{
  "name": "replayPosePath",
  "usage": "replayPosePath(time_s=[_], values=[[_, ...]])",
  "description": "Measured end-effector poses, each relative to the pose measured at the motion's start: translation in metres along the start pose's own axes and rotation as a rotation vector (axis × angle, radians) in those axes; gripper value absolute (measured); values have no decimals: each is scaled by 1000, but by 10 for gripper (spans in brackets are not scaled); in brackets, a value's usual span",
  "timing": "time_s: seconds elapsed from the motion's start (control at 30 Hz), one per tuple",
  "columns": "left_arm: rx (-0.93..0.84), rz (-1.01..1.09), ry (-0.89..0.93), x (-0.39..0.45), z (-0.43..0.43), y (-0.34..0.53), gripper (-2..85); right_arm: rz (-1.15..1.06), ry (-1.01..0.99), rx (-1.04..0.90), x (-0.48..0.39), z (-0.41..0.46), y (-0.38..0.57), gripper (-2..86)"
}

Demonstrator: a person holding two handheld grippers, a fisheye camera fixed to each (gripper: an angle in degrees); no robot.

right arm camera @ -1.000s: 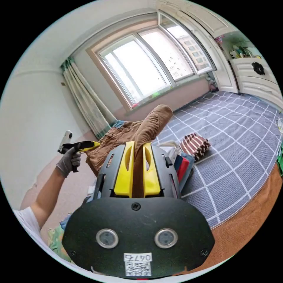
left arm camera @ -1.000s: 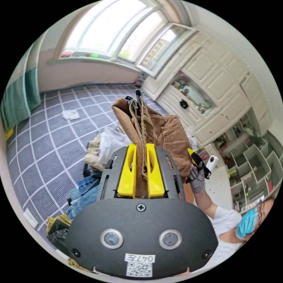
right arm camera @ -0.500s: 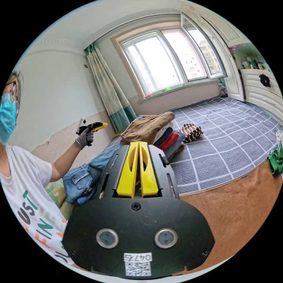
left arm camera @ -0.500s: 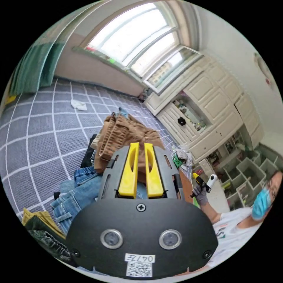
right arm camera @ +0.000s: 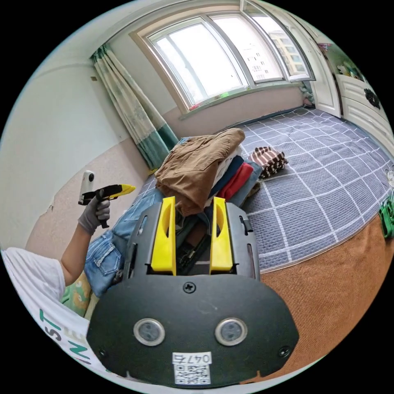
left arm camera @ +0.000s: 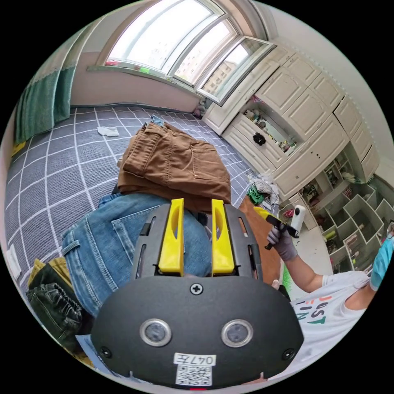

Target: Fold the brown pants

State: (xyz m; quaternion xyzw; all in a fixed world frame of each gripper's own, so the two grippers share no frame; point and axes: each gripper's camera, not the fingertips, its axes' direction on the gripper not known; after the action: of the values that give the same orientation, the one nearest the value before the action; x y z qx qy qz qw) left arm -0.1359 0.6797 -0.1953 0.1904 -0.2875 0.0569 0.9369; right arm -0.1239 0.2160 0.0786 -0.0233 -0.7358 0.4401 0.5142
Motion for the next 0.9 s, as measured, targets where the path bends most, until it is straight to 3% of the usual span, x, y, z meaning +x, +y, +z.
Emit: replayPosePath(time_s=[0.2,0.3,0.4,0.5,0.57,0.7,0.77,0.9], values=[[3,-216,108,-94,67,51,80,23,88,-27,15,63,-115,108],[68,-314,183,-137,82,90,8,67,144,-40,30,92,-170,113],[103,-404,372,-175,97,119,-4,183,87,-96,54,128,-207,99],[107,-341,304,-162,101,130,-7,209,-43,-142,52,150,-232,22],[121,-334,314,-163,104,141,-8,95,5,-133,16,144,-250,5],[139,-319,345,-163,110,163,-8,-333,163,-104,-117,129,-302,-3],[145,-313,344,-161,112,170,-8,-396,191,-70,-149,128,-329,-3],[154,-309,351,-155,115,185,-9,-253,248,-138,-132,176,-376,-1]])
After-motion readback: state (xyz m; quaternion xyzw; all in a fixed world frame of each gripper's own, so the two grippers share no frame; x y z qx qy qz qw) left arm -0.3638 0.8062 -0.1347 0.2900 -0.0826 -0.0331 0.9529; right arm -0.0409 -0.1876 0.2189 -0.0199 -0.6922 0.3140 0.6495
